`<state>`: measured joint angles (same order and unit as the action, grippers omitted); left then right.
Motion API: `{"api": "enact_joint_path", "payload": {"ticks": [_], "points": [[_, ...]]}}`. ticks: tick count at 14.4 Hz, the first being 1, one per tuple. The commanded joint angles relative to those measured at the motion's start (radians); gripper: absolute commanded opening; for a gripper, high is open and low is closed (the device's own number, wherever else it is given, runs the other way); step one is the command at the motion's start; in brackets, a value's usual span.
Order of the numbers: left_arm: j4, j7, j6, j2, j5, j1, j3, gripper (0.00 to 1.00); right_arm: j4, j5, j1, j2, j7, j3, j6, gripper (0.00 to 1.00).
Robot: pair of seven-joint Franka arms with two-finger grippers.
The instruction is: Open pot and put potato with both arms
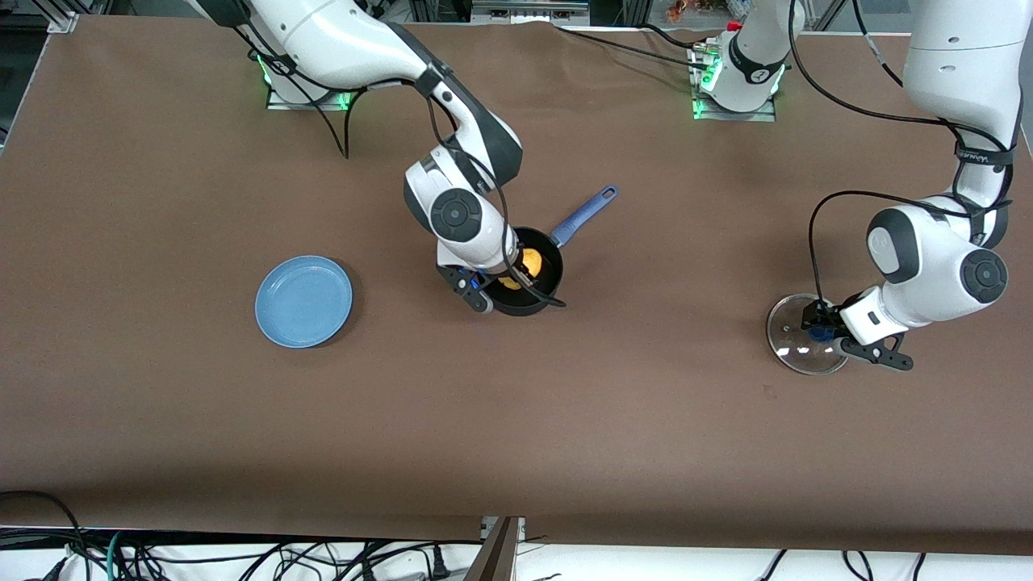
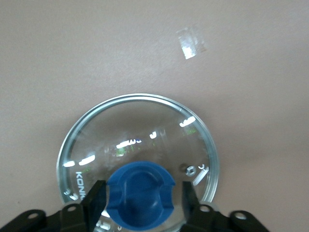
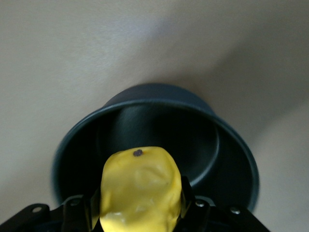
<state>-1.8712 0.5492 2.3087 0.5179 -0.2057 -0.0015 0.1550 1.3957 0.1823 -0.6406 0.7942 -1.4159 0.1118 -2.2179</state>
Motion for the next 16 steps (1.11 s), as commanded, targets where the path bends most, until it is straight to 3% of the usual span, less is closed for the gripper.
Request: {"api": "enact_joint_path", "payload": {"ticks": [1,3,4,5,9,12,16], "points": [[0.064,-0.05,-0.179,-0.087,-0.012,0.002,-0.012,1.0,-0.043,-0.03,-0.031,0.06,-0.018,-0.009,-0.038,0.35],[0.142,-0.138,-0.331,-0.123,-0.005,-0.003,-0.032,1.0,-0.04,-0.032,-0.039,0.072,-0.018,-0.009,-0.055,0.43],[0.189,-0.197,-0.41,-0.139,0.026,-0.012,-0.035,1.0,-0.04,-0.032,-0.043,0.072,-0.018,-0.011,-0.054,0.81],[0.239,-0.274,-0.481,-0.154,0.052,-0.012,-0.064,1.0,-0.04,-0.033,-0.044,0.068,-0.018,-0.011,-0.051,1.0],[0.363,-0.523,-0.701,-0.258,0.1,-0.012,-0.147,1.0,-0.044,-0.035,-0.037,0.022,-0.012,-0.027,-0.004,1.0],[0.377,-0.532,-0.738,-0.327,0.1,-0.012,-0.152,1.0,-0.046,-0.061,-0.031,-0.082,0.005,-0.055,0.107,1.0],[0.481,-0.532,-0.839,-0.34,0.135,-0.002,-0.155,1.0,-0.044,-0.064,-0.025,-0.232,0.119,-0.162,0.34,1.0]]}}
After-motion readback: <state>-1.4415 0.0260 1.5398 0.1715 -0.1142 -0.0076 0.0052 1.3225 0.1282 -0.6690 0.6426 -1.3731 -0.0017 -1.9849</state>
